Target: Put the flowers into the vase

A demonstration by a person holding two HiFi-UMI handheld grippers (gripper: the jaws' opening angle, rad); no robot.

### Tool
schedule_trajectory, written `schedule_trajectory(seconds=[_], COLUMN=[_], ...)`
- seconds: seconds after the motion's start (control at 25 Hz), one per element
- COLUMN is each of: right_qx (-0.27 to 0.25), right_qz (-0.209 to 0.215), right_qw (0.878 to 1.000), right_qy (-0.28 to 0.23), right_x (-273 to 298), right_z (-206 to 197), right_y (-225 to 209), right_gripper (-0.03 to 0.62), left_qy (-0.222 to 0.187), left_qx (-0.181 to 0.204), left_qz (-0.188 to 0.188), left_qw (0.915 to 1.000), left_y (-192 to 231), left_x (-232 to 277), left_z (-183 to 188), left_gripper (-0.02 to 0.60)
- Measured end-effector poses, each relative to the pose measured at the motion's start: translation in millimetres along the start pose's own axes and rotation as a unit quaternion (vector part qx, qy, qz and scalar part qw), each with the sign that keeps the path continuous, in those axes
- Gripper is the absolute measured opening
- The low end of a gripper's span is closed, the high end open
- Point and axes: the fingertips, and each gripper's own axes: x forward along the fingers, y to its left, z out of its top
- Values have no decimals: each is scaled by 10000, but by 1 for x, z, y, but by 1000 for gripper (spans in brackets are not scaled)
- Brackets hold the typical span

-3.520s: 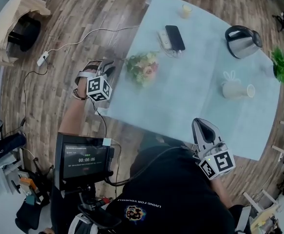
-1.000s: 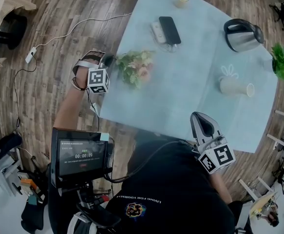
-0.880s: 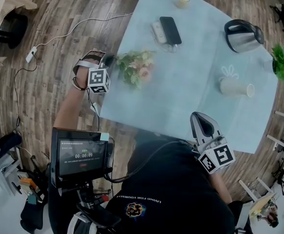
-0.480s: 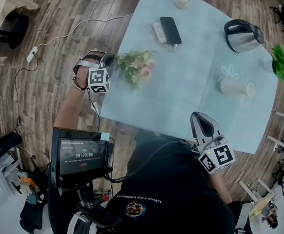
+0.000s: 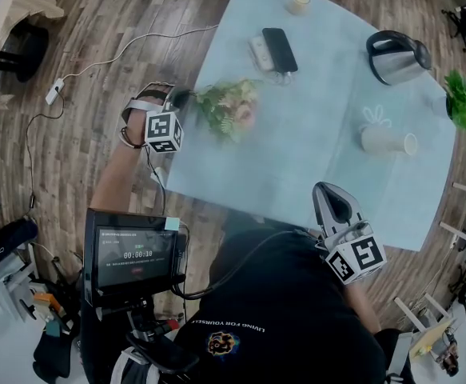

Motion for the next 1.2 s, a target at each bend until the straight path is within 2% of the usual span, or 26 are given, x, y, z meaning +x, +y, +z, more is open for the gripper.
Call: schedule_trajectory(seconds=[0.48, 0.72, 1.04, 1.2], right_qx=[-30, -74, -104, -83], right_qz=[76, 113, 183, 223], right_qw=[9999, 9998, 9993, 9990], right_qy=[-88, -177, -300, -371], right_x=[8, -2, -13, -21], right_z=[1, 1, 3, -2], right_y=[-1, 6, 13, 9], right_gripper=[20, 20, 20, 20], left_qy=[-196, -338, -616, -869], left_qx=[-310, -494, -1031, -1406], left_qz=[230, 413, 616, 774], left_qw=[9991, 9974, 9908, 9832], left_y=[11, 14, 17, 23], left_x=[-1, -19, -40, -52], left_z=[14, 28, 47, 69], left_gripper=[32, 31, 31, 31])
